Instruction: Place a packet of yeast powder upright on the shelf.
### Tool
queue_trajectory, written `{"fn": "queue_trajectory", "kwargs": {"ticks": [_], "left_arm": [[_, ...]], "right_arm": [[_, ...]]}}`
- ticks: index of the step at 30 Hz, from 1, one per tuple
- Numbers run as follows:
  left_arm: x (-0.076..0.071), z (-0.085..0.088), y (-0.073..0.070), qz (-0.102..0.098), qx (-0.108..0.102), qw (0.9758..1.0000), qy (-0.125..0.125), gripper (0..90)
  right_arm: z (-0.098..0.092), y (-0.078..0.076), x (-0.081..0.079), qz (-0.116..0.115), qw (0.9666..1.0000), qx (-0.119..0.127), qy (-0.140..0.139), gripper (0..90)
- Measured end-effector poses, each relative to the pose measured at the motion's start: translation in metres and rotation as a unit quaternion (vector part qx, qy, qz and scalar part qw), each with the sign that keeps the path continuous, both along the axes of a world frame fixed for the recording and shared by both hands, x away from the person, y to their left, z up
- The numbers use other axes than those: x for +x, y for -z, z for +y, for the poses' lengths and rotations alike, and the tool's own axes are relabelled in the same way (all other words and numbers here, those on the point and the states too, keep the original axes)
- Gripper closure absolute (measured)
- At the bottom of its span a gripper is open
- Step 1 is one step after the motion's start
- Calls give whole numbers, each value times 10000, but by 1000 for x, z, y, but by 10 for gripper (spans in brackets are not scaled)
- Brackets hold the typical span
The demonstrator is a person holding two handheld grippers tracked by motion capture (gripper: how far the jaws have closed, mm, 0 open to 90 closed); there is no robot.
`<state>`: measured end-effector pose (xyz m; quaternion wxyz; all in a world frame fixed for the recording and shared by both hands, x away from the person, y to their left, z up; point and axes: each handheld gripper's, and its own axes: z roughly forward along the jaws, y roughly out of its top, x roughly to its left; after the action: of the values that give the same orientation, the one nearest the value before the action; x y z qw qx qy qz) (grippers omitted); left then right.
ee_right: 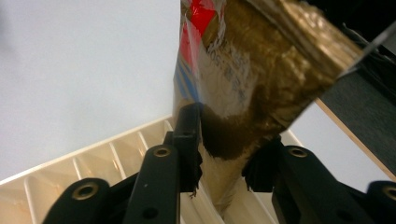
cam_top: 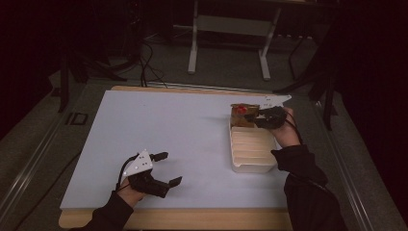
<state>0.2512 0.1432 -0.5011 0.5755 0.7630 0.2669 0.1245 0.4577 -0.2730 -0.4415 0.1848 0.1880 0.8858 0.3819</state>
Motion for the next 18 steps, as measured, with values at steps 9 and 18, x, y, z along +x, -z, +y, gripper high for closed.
{"fn": "queue_trajectory", "kwargs": {"ticks": [9, 18], "left_arm": [[-1, -1, 0, 2, -2, 10000, 17, 34], [-1, -4, 0, 13, 30, 9999, 117, 44]], "right_arm": [[-4, -21, -8, 30, 9971, 430, 633, 497], [-10, -49, -22, -246, 9936, 676, 868, 444]]}}
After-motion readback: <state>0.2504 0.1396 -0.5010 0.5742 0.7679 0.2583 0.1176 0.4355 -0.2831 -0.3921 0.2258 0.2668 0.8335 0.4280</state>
